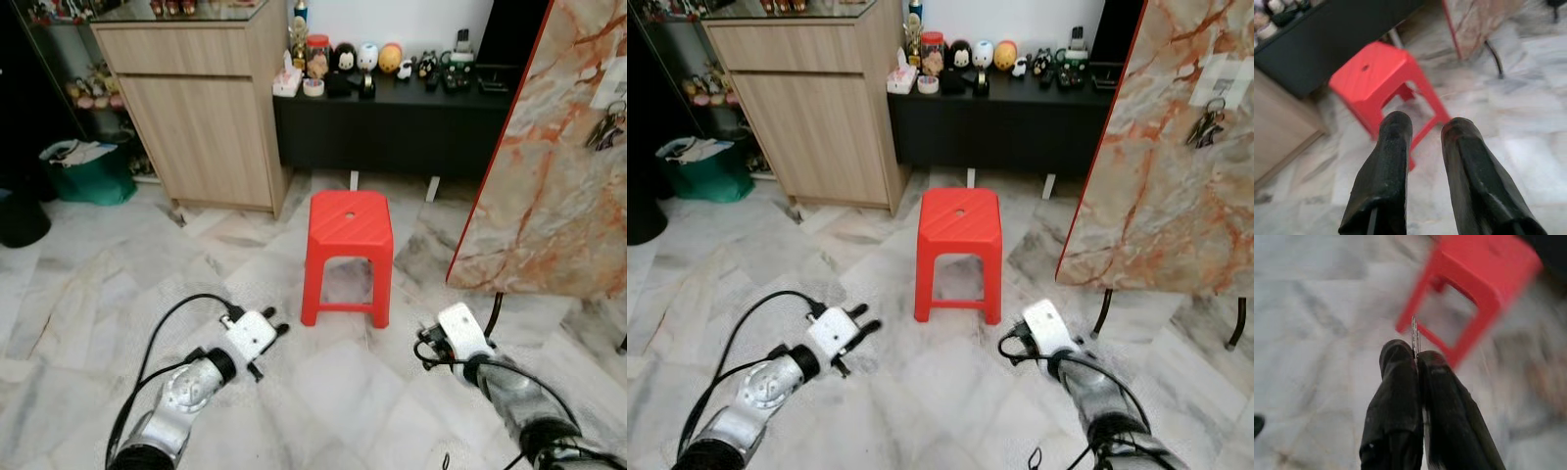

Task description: Hang keys on a hook

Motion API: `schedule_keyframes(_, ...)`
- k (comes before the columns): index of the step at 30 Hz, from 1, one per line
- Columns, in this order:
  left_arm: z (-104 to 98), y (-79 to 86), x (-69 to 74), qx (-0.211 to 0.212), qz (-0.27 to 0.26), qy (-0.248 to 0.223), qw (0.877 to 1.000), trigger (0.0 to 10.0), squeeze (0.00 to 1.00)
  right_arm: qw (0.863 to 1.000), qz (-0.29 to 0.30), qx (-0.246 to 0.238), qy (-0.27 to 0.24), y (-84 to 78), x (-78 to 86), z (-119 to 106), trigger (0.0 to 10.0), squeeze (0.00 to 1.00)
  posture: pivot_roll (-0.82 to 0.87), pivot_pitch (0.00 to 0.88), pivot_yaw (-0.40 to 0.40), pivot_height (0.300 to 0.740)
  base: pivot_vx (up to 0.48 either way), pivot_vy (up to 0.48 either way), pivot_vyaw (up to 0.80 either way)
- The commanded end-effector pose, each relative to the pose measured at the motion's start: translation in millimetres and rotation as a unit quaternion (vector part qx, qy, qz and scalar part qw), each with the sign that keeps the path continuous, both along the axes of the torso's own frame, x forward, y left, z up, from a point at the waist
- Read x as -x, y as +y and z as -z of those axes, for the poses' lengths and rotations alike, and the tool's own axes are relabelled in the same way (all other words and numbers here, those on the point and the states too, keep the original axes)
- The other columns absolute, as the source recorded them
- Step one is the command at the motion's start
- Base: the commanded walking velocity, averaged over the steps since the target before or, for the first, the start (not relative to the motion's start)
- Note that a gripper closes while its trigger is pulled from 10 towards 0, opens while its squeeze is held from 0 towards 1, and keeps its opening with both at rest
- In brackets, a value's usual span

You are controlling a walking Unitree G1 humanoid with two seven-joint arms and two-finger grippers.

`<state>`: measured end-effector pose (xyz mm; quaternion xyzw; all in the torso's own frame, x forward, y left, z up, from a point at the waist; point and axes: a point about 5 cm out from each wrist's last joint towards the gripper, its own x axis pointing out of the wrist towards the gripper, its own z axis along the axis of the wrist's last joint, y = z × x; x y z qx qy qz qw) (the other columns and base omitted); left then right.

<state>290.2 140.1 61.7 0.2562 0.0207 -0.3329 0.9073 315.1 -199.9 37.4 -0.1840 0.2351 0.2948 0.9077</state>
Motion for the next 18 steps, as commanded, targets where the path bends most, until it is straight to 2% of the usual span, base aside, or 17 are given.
schedule_keyframes(1,-8.9,-7.3,-3.2,0.009,0.018,-0.005,1.0,10.0,0.0,0.998,-0.057,0.003,-0.005,10.7,-4.2,-7.7,10.0,0.0,0.07,0.0,-0.043,0.74,0.0,0.0,0.0)
schedule_keyframes(3,-11.0,-15.2,-0.5,0.004,0.052,0.006,0.999,10.0,0.0,0.995,-0.103,-0.01,-0.004,23.4,-6.9,-13.4,10.0,0.0,0.08,0.0,-0.05,0.74,0.0,0.0,0.0)
schedule_keyframes(4,-10.9,-21.2,3.5,-0.01,0.086,0.015,0.996,10.0,0.0,0.988,-0.151,-0.013,0.001,34.8,-6.6,-16.2,10.0,0.0,0.09,0.0,-0.058,0.74,0.0,0.0,0.0)
schedule_keyframes(7,-8.8,-28.9,10.7,-0.031,0.135,0.031,0.99,10.0,0.0,0.976,-0.215,-0.012,0.016,52.1,-3.4,-15.9,10.0,0.0,0.11,0.0,-0.07,0.74,0.0,0.0,0.0)
schedule_keyframes(8,-6.6,-32.7,14.6,-0.046,0.162,0.034,0.985,10.0,0.0,0.969,-0.244,-0.016,0.027,63.4,-0.8,-14.0,10.0,0.0,0.12,0.0,-0.078,0.74,0.0,0.0,0.0)
schedule_keyframes(9,-6.6,-32.7,14.6,-0.046,0.162,0.034,0.985,10.0,0.0,0.969,-0.244,-0.016,0.027,63.4,-0.8,-14.0,10.0,0.0,0.12,0.0,-0.078,0.74,0.0,0.0,0.0)
schedule_keyframes(13,-3.6,-37.7,22.2,-0.079,0.2,0.04,0.976,10.0,0.0,0.945,-0.319,-0.036,0.053,85.0,8.3,-11.9,10.0,0.0,0.14,0.0,-0.091,0.74,0.0,0.0,0.0)
schedule_keyframes(18,0.4,-37.0,26.5,-0.093,0.211,0.05,0.972,10.0,0.0,0.933,-0.352,-0.044,0.063,94.7,12.8,-11.6,10.0,0.0,0.14,0.0,-0.1,0.74,0.0,0.0,0.0)
